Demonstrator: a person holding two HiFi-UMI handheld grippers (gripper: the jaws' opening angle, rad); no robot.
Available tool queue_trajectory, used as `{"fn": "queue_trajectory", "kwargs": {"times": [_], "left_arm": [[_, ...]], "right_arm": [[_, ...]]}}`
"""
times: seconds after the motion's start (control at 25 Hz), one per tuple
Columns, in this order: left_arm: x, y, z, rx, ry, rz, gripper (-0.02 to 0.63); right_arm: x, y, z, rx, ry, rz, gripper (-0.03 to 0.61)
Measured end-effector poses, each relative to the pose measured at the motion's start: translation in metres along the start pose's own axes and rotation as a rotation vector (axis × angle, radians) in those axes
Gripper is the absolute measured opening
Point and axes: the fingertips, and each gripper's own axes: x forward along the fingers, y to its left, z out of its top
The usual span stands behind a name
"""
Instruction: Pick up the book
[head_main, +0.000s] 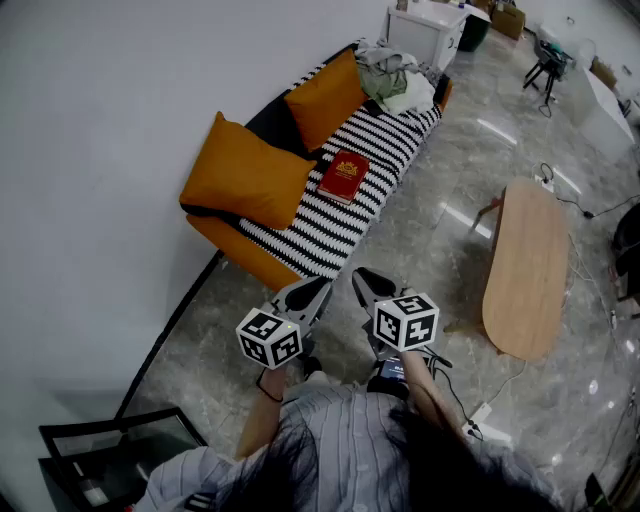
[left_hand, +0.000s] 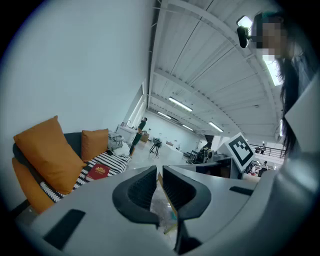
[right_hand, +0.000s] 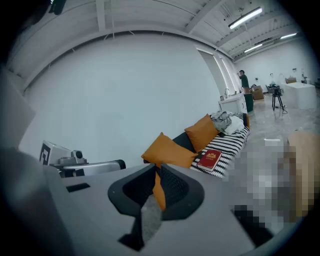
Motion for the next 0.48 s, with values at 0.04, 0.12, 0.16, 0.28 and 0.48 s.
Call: {"fn": "queue_trajectory", "kwargs": {"times": [0.04,0.12,0.16,0.28,0.48], "left_arm": [[0.005,-0.004,-0.001,0.004,-0.002,0.001,0.029],[0.014,-0.011,-0.003,0.011,-0.004,0.005,0.029],[0.018,-0.014,-0.004,0.014,-0.004,0.009,0.029],[0.028,-0.021,-0.006,0.021,-0.002,0.026,0.029],[0.048,-0.03,-0.001,0.002,-0.039,0.065,0.029]], "right_arm": [[-0.003,-0.005,0.0,-0.006,0.003,-0.001,0.043],[-0.009,-0.016,0.0,-0.016,0.006,-0.004,0.043],[-0.013,-0.022,0.001,-0.017,0.005,-0.006,0.043],[-0.022,-0.036,0.005,-0.013,-0.011,-0.004,0.043],[-0.031,-0.056,0.019,-0.064,-0.019,0.034,0.043]]}}
